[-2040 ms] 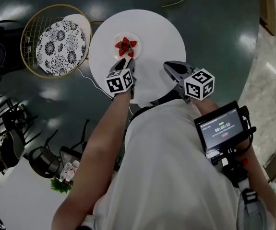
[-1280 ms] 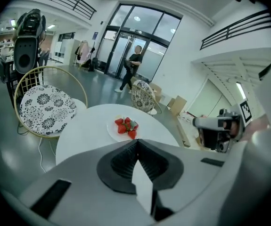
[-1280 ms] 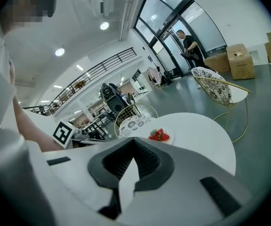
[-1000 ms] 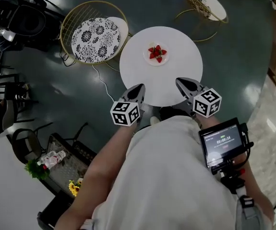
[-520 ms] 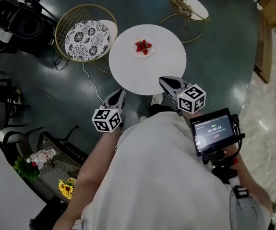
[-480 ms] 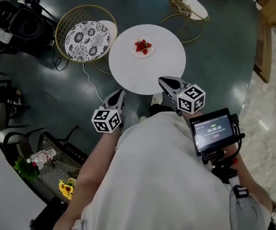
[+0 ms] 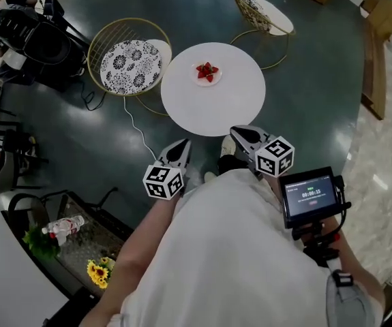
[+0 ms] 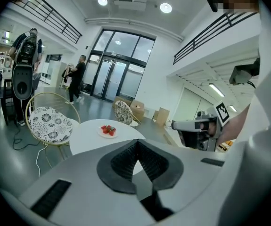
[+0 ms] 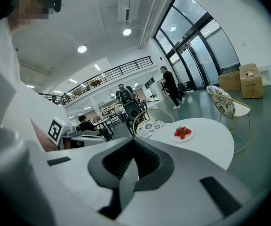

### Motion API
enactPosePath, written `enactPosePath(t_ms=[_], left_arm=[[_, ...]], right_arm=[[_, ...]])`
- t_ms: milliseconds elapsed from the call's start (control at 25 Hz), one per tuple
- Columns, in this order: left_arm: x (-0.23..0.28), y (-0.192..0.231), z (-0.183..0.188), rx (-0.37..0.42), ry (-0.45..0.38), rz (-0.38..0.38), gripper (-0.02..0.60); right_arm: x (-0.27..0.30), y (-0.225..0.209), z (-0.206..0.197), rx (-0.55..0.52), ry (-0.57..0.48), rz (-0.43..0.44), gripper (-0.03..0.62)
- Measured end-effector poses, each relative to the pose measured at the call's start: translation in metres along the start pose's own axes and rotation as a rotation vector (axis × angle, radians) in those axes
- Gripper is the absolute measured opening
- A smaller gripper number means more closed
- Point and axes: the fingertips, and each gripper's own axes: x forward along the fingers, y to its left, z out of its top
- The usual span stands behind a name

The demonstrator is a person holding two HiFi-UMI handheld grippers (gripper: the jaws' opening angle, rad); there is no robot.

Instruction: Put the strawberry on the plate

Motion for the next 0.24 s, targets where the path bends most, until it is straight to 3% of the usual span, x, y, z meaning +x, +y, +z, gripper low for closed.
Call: enactPosePath(t_ms=[240], left_arm=[[-0.012,0.005,0.009,0.010,-0.017,0.025,0.008]], right_arm=[[0.005,0.012,0.011,-0.026,-0.009,0.023,0.006]])
